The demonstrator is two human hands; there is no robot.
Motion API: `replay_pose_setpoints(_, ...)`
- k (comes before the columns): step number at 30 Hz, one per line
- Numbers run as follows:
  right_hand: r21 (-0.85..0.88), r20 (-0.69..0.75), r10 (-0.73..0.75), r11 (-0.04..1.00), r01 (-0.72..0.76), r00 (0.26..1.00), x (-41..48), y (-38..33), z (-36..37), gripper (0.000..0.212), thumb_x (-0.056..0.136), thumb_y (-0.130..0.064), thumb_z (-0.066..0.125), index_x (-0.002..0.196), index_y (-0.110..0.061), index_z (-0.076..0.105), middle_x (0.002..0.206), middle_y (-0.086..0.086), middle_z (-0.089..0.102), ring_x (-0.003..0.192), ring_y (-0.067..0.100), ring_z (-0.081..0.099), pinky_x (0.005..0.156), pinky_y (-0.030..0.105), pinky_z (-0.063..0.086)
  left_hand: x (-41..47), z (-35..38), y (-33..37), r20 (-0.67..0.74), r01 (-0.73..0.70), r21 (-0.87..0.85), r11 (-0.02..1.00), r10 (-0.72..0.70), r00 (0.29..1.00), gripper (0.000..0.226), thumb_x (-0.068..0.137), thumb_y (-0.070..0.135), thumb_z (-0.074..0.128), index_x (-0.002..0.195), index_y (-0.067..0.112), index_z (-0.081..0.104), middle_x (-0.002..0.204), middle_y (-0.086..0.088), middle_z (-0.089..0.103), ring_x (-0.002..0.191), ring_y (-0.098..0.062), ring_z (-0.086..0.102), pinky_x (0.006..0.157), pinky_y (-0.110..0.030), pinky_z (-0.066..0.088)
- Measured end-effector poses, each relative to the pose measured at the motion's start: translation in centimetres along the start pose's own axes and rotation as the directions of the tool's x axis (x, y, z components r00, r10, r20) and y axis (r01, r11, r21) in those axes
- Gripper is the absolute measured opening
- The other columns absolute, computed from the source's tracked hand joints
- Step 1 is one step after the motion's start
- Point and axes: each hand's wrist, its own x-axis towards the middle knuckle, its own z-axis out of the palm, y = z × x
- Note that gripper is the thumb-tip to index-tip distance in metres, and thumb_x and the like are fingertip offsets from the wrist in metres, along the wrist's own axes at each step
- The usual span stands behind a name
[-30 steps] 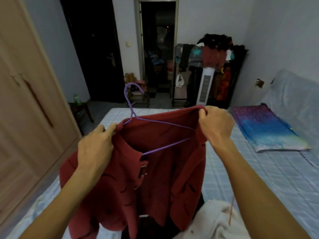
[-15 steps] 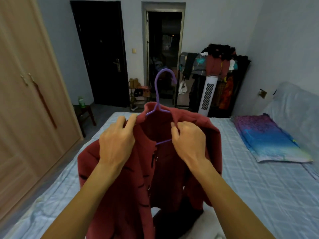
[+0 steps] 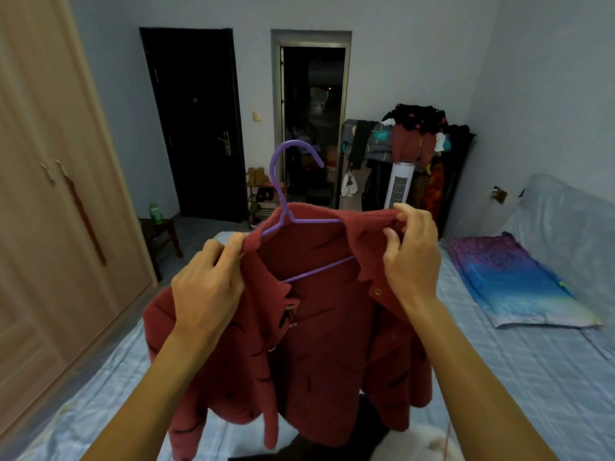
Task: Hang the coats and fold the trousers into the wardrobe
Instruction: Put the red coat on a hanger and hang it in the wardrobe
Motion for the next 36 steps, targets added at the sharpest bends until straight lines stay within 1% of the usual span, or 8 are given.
replay_pose_setpoints(3,-0.148,-0.001,0.069,0.987,-0.069,0.998,-0.1,2.1,-0.1,0.035,0.087,-0.029,0.065,0.119,-0.015,0.062,0.112,0.008,0.058,0.104,0.026,0.051,0.090,0.039,0.040,-0.2,0.1,-0.2,0.004,0.033,0.000,0.999,-0.033,0.999,0.034,0.081,0.000,0.058,0.111,0.016,0.057,0.071,-0.009,0.054,0.051,-0.028,0.052,0.040,-0.029,0.036)
replay_pose_setpoints(6,-0.059,0.067,0.099,0.994,-0.095,0.993,0.1,3.0,-0.5,0.023,0.090,-0.027,0.062,0.110,-0.018,0.069,0.103,0.002,0.066,0.092,0.022,0.062,0.080,0.034,0.047,-0.4,0.3,-0.2,0.031,0.044,0.015,0.999,-0.044,0.999,0.032,0.082,0.000,0.060,0.110,0.016,0.058,0.071,-0.008,0.053,0.050,-0.027,0.052,0.040,-0.029,0.035)
replay_pose_setpoints(10,-0.128,0.120,0.142,0.984,-0.126,0.983,0.5,3.8,-0.1,0.015,0.091,-0.019,0.059,0.096,-0.015,0.073,0.090,0.005,0.069,0.081,0.026,0.064,0.068,0.026,0.039,-0.7,0.3,-0.1,0.101,0.064,0.027,0.998,-0.067,0.993,0.033,0.082,0.004,0.061,0.112,0.019,0.059,0.072,-0.007,0.053,0.050,-0.028,0.052,0.040,-0.027,0.034)
replay_pose_setpoints(13,-0.237,0.068,0.188,0.957,-0.168,0.980,-0.1,4.0,0.4,0.019,0.093,-0.023,0.054,0.097,-0.016,0.071,0.092,0.007,0.067,0.082,0.030,0.062,0.065,0.030,0.037,-0.8,0.4,-0.1,0.250,0.089,0.083,0.993,-0.107,0.962,0.032,0.083,0.009,0.057,0.113,0.019,0.059,0.074,-0.006,0.050,0.049,-0.030,0.052,0.041,-0.027,0.033)
replay_pose_setpoints(20,-0.211,-0.075,0.289,0.931,-0.299,0.954,1.1,3.5,-1.5,0.021,0.093,-0.024,0.053,0.098,-0.017,0.071,0.092,0.010,0.066,0.085,0.034,0.059,0.066,0.033,0.036,-3.9,0.9,-1.0,0.559,0.014,0.141,0.990,-0.091,0.824,0.052,0.066,0.002,0.072,0.114,0.019,0.061,0.077,-0.009,0.051,0.049,-0.032,0.055,0.041,-0.026,0.027)
replay_pose_setpoints(27,-0.090,0.162,0.128,0.989,-0.115,0.978,-2.1,-1.0,-0.1,0.014,0.089,-0.020,0.057,0.090,-0.018,0.071,0.088,0.001,0.066,0.080,0.022,0.059,0.066,0.024,0.033,-1.0,1.4,2.3,0.410,0.113,0.139,0.984,-0.161,0.898,0.040,0.075,0.002,0.066,0.113,0.017,0.061,0.075,-0.010,0.047,0.048,-0.033,0.052,0.041,-0.027,0.027)
replay_pose_setpoints(33,0.098,0.054,-0.051,0.994,0.046,0.997,-1.0,-0.6,-0.6,0.011,0.088,-0.023,0.061,0.082,-0.016,0.066,0.084,-0.004,0.061,0.087,0.016,0.051,0.081,0.030,0.040,0.5,0.0,3.2,0.181,0.039,0.072,0.997,-0.051,0.982,0.022,0.087,0.007,0.064,0.107,0.013,0.065,0.068,-0.007,0.048,0.046,-0.029,0.048,0.035,-0.028,0.031)
replay_pose_setpoints(36,0.121,0.037,-0.057,0.991,0.052,0.998,0.4,-0.2,-1.9,0.014,0.089,-0.022,0.059,0.100,-0.013,0.059,0.099,-0.002,0.053,0.098,0.014,0.045,0.091,0.034,0.039,0.6,-0.1,2.7,0.117,0.018,0.055,0.998,-0.025,0.993,0.016,0.090,0.011,0.060,0.105,0.010,0.067,0.069,-0.006,0.050,0.051,-0.025,0.051,0.040,-0.027,0.030)
